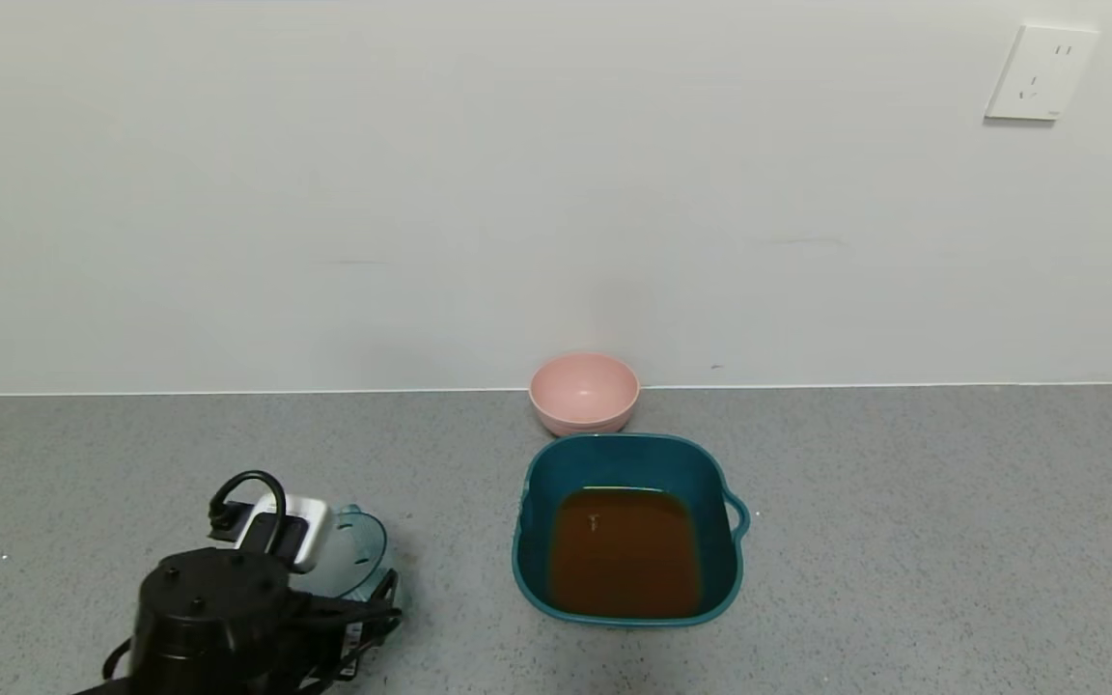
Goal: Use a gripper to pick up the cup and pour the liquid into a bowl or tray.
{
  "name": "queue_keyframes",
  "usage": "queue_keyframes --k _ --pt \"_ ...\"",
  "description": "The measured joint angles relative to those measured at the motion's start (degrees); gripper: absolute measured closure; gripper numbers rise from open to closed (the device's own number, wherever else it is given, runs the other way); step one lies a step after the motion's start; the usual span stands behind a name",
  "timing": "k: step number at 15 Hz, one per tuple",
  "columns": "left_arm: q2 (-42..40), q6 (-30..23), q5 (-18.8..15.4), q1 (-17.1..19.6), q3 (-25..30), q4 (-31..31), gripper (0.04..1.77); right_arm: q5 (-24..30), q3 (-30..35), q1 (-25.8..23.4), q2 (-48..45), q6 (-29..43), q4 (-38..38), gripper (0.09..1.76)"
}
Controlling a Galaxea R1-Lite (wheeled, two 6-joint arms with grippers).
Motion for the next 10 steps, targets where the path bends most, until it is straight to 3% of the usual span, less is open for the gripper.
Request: queue_keyframes --k 4,10 --pt "-15.7 4.3 -0.1 -0.1 -0.6 12.3 0.12 0.0 0.0 0.0 0.0 0.0 0.0 0.14" --pt "-45.0 5.6 -0.1 -0.1 -5.3 47.3 0.11 0.0 0.0 0.0 0.0 0.0 0.0 0.14"
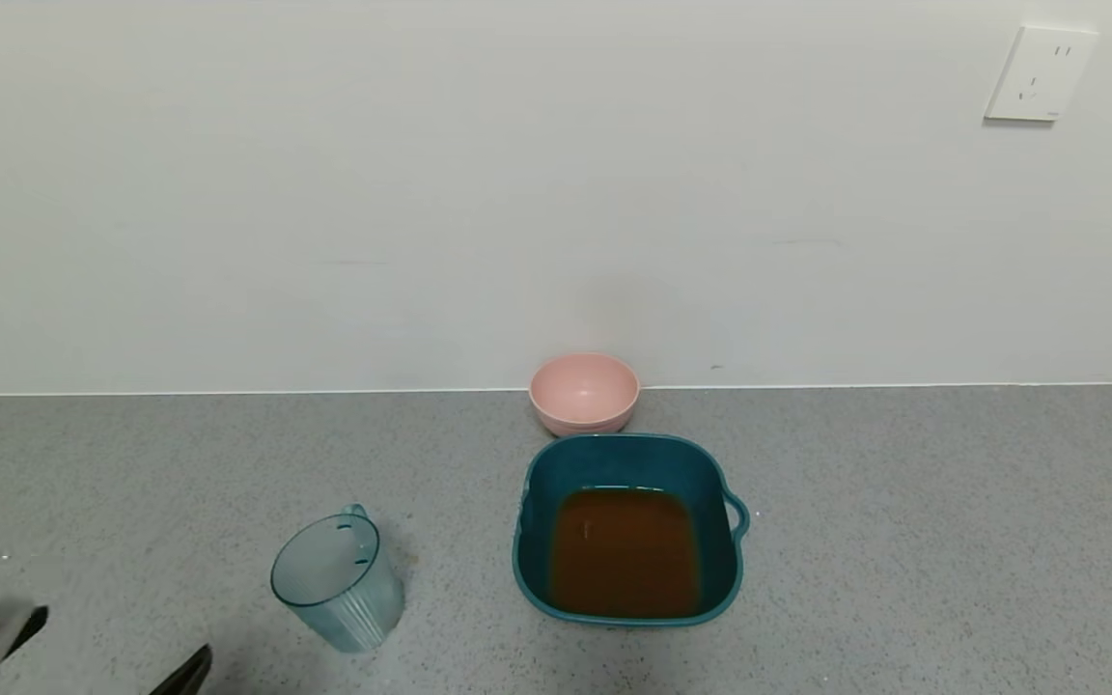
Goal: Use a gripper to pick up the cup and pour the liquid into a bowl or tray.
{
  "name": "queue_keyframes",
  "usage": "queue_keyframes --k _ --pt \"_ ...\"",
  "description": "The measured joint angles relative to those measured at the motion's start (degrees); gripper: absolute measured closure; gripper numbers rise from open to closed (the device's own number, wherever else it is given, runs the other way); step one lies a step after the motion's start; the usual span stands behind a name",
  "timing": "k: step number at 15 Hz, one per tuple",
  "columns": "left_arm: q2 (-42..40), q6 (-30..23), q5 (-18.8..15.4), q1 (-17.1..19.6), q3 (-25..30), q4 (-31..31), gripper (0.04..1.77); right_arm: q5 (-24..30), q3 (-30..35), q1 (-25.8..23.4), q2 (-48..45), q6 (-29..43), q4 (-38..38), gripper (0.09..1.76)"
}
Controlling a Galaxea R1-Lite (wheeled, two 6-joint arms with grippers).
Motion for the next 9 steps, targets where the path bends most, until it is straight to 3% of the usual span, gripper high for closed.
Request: queue_keyframes --k 2,4,9 --pt "-10.1 0.4 -0.1 0.4 -1.8 12.9 0.11 0.0 0.0 0.0 0.0 0.0 0.0 0.14" --pt "-18.3 1.0 -0.3 4.0 -3.1 21.4 0.1 0.0 0.0 0.0 0.0 0.0 0.0 0.14" --pt "-28.5 4.9 -0.8 18.1 -1.9 23.2 0.1 0.0 0.0 0.0 0.0 0.0 0.0 0.14"
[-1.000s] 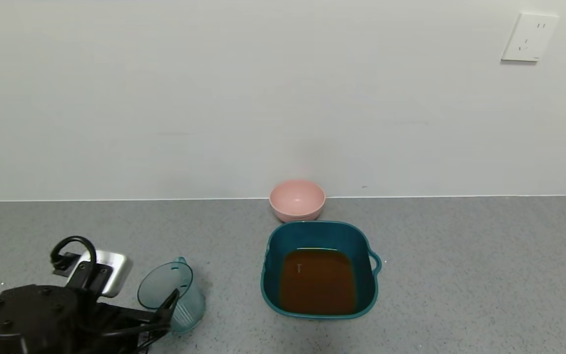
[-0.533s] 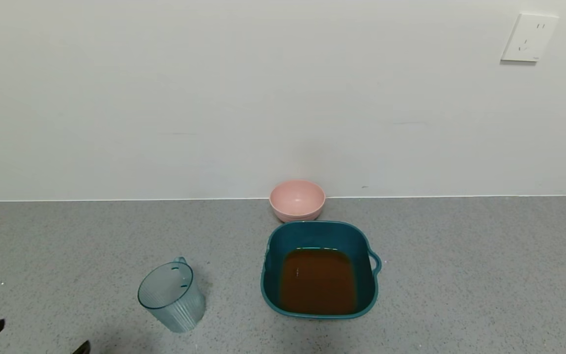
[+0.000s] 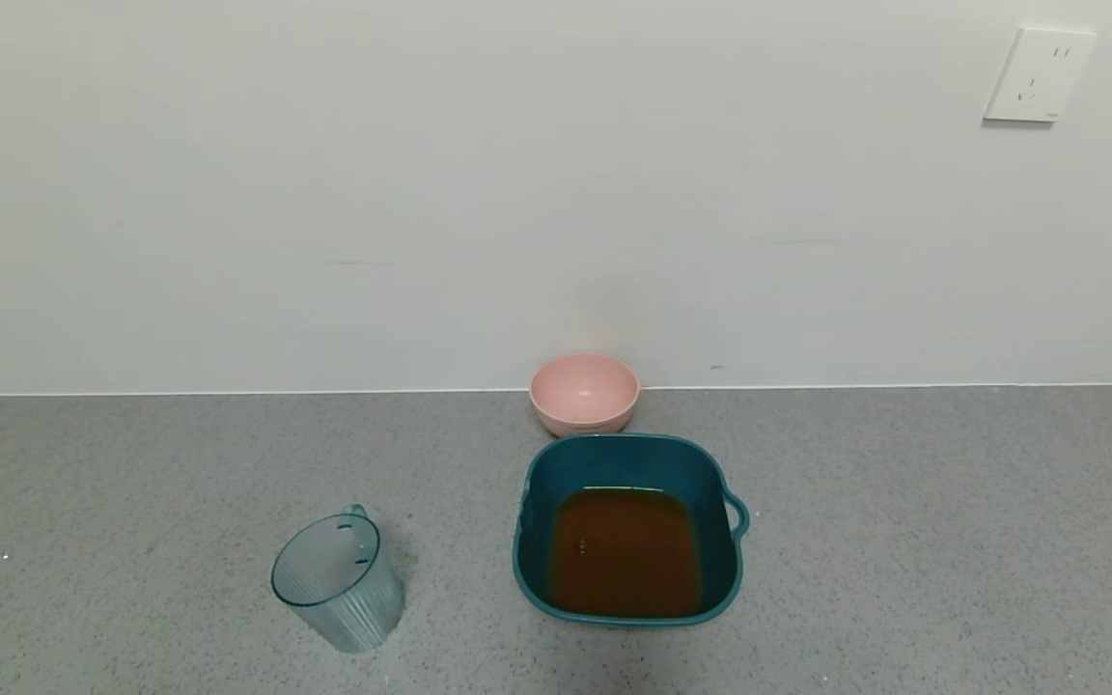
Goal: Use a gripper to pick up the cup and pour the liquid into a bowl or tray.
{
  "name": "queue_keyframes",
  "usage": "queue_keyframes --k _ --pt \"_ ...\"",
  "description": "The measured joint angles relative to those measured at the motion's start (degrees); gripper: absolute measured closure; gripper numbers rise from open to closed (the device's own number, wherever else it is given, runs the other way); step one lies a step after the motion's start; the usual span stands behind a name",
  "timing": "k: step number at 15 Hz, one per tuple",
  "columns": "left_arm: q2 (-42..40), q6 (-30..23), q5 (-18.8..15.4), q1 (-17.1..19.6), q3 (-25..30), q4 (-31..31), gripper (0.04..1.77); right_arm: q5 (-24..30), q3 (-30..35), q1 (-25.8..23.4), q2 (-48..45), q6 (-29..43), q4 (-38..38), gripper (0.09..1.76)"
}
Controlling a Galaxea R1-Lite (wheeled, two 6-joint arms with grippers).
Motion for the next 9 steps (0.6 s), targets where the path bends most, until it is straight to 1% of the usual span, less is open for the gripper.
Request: queue_keyframes --k 2,3,4,5,7,8,9 --pt "-1.9 0.5 -0.1 6.3 1.0 -0.3 0.1 0.0 0.0 0.0 0.0 0.0 0.0 0.14" --pt "-2.9 1.2 -1.2 9.5 1.2 -0.2 0.1 0.0 0.0 0.0 0.0 0.0 0.0 0.14" --pt "-4.6 2.0 -3.2 11.8 1.3 0.3 0.1 0.0 0.0 0.0 0.0 0.0 0.0 0.14" --pt "-6.4 2.8 -4.9 13.1 1.5 1.5 0.1 0.0 0.0 0.0 0.0 0.0 0.0 0.14" --pt "-11.7 3.8 -8.0 14.4 1.7 6.2 0.09 0.0 0.0 0.0 0.0 0.0 0.0 0.14" --pt "-14.1 3.3 -9.4 14.6 2.0 7.5 0.09 0.0 0.0 0.0 0.0 0.0 0.0 0.14" --pt "-15.9 1.0 -10.8 14.8 2.4 7.4 0.09 0.0 0.0 0.0 0.0 0.0 0.0 0.14"
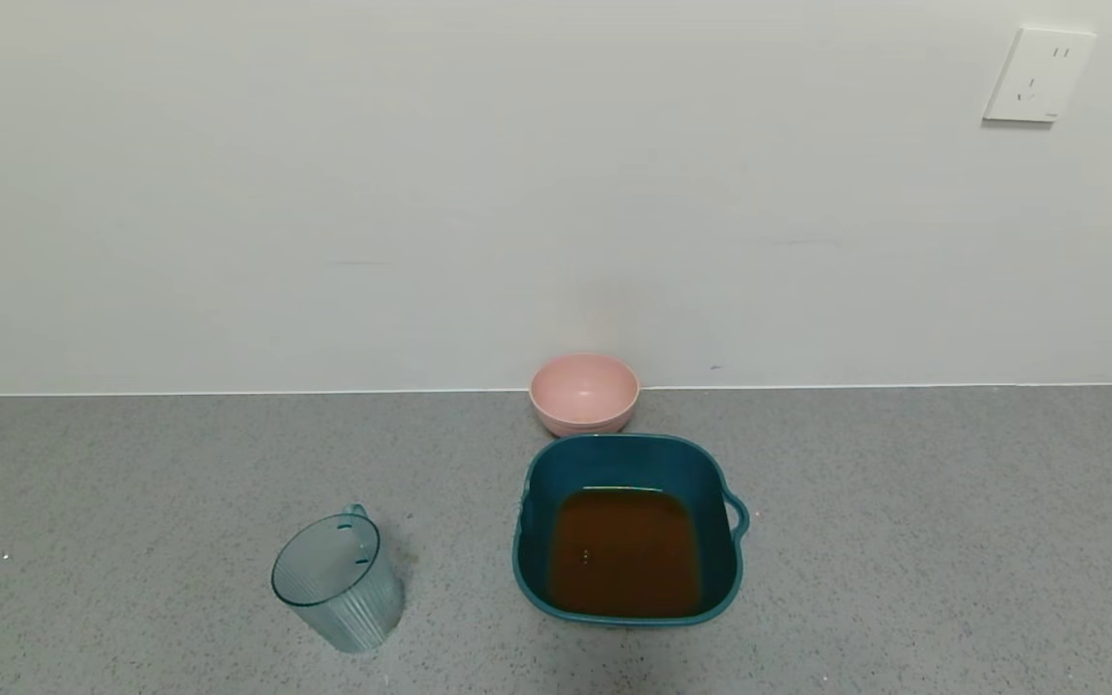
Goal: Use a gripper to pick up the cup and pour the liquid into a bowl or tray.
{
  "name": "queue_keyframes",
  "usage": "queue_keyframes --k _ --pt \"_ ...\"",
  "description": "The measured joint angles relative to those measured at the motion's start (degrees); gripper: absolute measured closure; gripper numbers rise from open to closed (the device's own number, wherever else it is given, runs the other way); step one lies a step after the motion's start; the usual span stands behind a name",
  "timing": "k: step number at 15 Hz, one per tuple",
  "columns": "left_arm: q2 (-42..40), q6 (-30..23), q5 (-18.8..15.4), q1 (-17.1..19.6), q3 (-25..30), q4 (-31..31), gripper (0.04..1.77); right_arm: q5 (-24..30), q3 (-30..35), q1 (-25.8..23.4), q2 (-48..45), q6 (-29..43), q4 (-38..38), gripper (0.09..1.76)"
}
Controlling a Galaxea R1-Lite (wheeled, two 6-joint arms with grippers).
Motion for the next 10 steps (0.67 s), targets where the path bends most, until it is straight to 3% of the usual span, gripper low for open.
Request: queue_keyframes --k 3,7,10 --pt "-2.7 -5.3 -8.4 0.1 2.7 -10.5 0.09 0.0 0.0 0.0 0.0 0.0 0.0 0.14" --pt "-3.5 -6.6 -12.8 0.1 12.2 -32.1 0.09 0.0 0.0 0.0 0.0 0.0 0.0 0.14" --pt "-3.6 -7.8 -22.3 0.1 15.2 -31.9 0.09 0.0 0.0 0.0 0.0 0.0 0.0 0.14"
